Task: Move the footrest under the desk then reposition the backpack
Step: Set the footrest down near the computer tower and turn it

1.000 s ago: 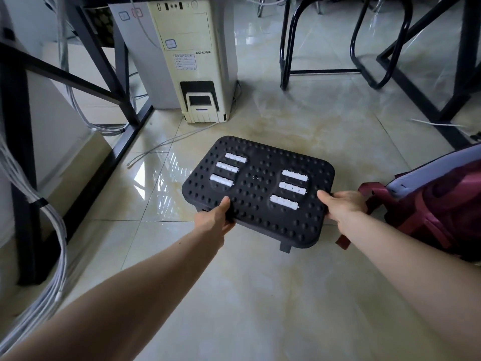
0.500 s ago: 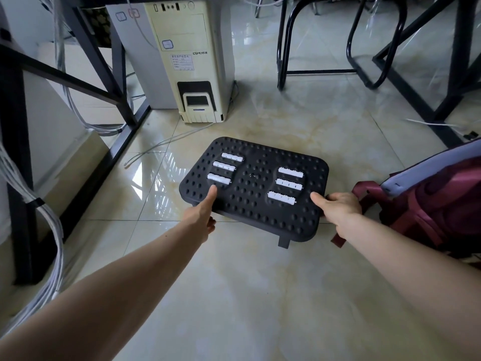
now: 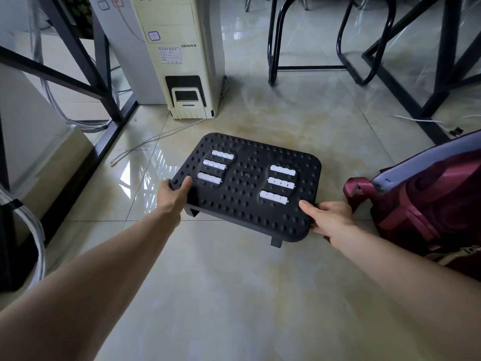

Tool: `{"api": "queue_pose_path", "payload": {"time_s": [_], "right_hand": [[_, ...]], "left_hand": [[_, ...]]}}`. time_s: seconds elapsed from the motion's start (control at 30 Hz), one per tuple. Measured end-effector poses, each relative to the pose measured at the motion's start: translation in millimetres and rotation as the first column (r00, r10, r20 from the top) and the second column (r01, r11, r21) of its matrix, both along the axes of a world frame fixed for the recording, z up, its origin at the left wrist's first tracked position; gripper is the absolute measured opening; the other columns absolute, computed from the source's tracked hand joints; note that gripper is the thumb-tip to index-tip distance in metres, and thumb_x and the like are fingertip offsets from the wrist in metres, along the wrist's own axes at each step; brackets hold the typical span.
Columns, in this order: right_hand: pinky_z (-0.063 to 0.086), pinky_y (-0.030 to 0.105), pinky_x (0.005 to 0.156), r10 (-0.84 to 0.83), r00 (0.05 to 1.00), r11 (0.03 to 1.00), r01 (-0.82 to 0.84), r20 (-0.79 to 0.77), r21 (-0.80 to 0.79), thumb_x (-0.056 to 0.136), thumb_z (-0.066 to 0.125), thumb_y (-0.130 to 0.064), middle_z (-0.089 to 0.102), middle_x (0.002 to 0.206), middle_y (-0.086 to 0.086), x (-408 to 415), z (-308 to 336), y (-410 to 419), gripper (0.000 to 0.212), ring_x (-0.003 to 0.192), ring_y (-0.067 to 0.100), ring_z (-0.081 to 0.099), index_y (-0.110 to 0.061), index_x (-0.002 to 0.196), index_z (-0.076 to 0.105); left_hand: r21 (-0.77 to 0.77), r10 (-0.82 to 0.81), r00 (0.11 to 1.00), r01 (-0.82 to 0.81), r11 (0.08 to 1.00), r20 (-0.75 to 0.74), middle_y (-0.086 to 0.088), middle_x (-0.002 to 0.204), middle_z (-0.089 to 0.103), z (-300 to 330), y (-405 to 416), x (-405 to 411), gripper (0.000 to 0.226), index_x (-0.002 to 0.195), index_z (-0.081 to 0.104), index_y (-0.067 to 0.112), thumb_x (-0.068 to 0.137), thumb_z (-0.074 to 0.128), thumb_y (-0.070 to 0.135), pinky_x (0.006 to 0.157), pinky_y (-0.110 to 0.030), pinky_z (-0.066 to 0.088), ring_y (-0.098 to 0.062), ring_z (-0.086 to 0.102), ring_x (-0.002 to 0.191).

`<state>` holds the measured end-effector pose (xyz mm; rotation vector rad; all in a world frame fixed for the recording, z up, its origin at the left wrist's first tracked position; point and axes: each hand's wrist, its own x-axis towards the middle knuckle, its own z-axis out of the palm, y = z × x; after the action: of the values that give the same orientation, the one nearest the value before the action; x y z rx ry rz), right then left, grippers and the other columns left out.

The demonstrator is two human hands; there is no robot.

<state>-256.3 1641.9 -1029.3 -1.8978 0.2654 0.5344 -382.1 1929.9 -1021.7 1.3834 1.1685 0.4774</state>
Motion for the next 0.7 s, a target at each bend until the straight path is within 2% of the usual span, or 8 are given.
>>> {"api": "queue_pose_path", "payload": {"time_s": [0.07, 0.13, 0.27, 0.4, 0.5, 0.6, 0.7], "right_hand": [[0.059, 0.036, 0.06, -0.018, 1.0, 1.0, 0.018, 0.006, 0.025, 0.069, 0.084, -0.027, 0.076, 0.09, 0.018, 2.3, -1.2, 0.8, 0.046, 0.082, 0.035, 0.075, 0.012, 0.081, 0.064], [0.062, 0.046, 0.07, -0.025, 1.0, 0.999, 0.024, 0.015, 0.034, 0.067, 0.085, -0.024, 0.076, 0.089, 0.021, 5.8, -1.6, 2.0, 0.043, 0.082, 0.037, 0.075, 0.012, 0.079, 0.065], [0.06, 0.053, 0.075, -0.048, 0.997, 0.999, 0.048, 0.059, 0.008, 0.071, 0.082, -0.02, 0.074, 0.092, 0.026, 11.1, 5.4, 4.8, 0.037, 0.086, 0.042, 0.073, 0.012, 0.08, 0.065], [0.057, 0.06, 0.077, -0.066, 0.992, 0.997, 0.07, 0.112, -0.038, 0.069, 0.082, -0.024, 0.072, 0.098, 0.03, 22.3, 8.0, 6.6, 0.042, 0.095, 0.047, 0.069, 0.012, 0.082, 0.065], [0.057, 0.052, 0.086, -0.104, 0.986, 0.993, 0.11, 0.128, -0.042, 0.075, 0.08, -0.022, 0.074, 0.099, 0.025, 29.5, 14.1, 7.9, 0.033, 0.097, 0.04, 0.071, 0.008, 0.08, 0.067], [0.056, 0.036, 0.088, -0.15, 0.977, 0.988, 0.155, 0.153, -0.021, 0.077, 0.079, -0.018, 0.075, 0.103, 0.019, 36.3, 17.7, 7.3, 0.019, 0.094, 0.032, 0.071, -0.002, 0.083, 0.073], [0.052, 0.029, 0.085, -0.17, 0.972, 0.985, 0.175, 0.162, -0.013, 0.079, 0.077, -0.017, 0.074, 0.107, 0.018, 39.9, 20.2, 4.9, 0.025, 0.092, 0.03, 0.069, 0.0, 0.097, 0.074]], "left_hand": [[0.038, -0.029, 1.0, 0.028, 0.999, 0.011, -0.008, 0.103, 0.059, -1.8, 3.1, -1.5, 0.044, 0.122, 0.057, 0.0, 0.09, 0.064, 0.029, 0.074, -0.028, 0.039, -0.023, 0.055, 0.092], [0.041, -0.025, 1.0, 0.024, 0.999, 0.018, -0.009, 0.103, 0.061, -4.3, 5.7, -3.5, 0.044, 0.121, 0.059, 0.0, 0.087, 0.067, 0.027, 0.072, -0.026, 0.04, -0.023, 0.056, 0.091], [0.036, -0.026, 0.999, 0.024, 0.999, 0.031, -0.009, 0.096, 0.062, -11.3, 5.9, -5.6, 0.043, 0.115, 0.062, 0.0, 0.082, 0.072, 0.026, 0.062, -0.023, 0.041, -0.022, 0.056, 0.083], [0.066, -0.024, 1.0, 0.023, 0.998, 0.018, -0.01, 0.095, 0.066, -14.6, 0.7, -8.3, 0.044, 0.109, 0.064, 0.0, 0.077, 0.075, 0.028, 0.063, -0.024, 0.043, -0.022, 0.059, 0.084], [0.075, 0.014, 1.0, -0.015, 0.997, 0.008, -0.009, 0.101, 0.066, -14.5, -6.1, -9.1, 0.052, 0.112, 0.059, 0.002, 0.073, 0.08, 0.029, 0.064, -0.022, 0.042, -0.022, 0.061, 0.088], [0.034, 0.06, 0.998, -0.061, 0.998, 0.022, -0.007, 0.1, 0.064, -12.4, -17.6, -9.6, 0.049, 0.114, 0.057, 0.006, 0.075, 0.08, 0.024, 0.064, -0.02, 0.041, -0.022, 0.06, 0.088], [0.027, 0.03, 0.998, -0.031, 0.999, 0.046, -0.005, 0.095, 0.069, -12.1, -25.9, -12.3, 0.039, 0.11, 0.066, 0.007, 0.075, 0.079, 0.021, 0.063, -0.019, 0.045, -0.021, 0.062, 0.083]]}}
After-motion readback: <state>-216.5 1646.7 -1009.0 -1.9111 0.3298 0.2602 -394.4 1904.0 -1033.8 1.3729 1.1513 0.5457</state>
